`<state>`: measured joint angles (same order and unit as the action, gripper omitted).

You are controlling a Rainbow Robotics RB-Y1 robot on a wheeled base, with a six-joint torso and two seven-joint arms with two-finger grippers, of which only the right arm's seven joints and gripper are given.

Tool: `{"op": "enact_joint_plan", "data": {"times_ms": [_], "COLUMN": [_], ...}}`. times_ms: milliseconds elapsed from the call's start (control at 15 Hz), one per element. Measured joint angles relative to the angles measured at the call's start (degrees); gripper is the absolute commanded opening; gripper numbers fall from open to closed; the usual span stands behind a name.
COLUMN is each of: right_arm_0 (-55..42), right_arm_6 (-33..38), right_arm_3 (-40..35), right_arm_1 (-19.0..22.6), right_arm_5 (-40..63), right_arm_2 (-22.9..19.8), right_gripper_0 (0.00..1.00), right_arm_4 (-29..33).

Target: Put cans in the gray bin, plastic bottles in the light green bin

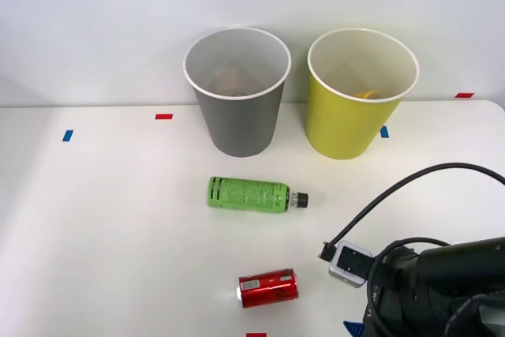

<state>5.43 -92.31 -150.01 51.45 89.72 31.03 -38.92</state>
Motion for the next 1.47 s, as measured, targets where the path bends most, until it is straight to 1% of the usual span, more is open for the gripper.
{"op": "enact_joint_plan", "data": {"times_ms": [267, 400, 533, 667, 867, 1067, 1200, 1467], "right_arm_0": [5.7, 7.4, 8.7, 9.5, 10.0, 10.4, 11.1, 12.9], "right_arm_6": [-2.0, -3.4, -7.7, -14.6, -24.0, -30.4, -33.1, -34.1], "right_arm_3": [0.0, 0.0, 0.0, 1.1, 4.3, 9.3, 12.1, 13.8], "right_arm_1": [-2.7, -3.9, -4.9, -5.7, -7.2, -9.6, -11.2, -13.2], "right_arm_5": [0.2, 0.2, 0.2, 0.2, 0.2, 0.2, 0.2, 0.2], "right_arm_2": [0.0, 0.0, 0.0, 0.0, 0.1, 0.5, 0.9, 2.9], "right_gripper_0": [0.77, 0.77, 0.77, 0.77, 0.77, 0.77, 0.77, 0.77], "right_arm_4": [-9.3, -12.4, -14.8, -16.5, -17.5, -17.6, -17.6, -16.1]}}
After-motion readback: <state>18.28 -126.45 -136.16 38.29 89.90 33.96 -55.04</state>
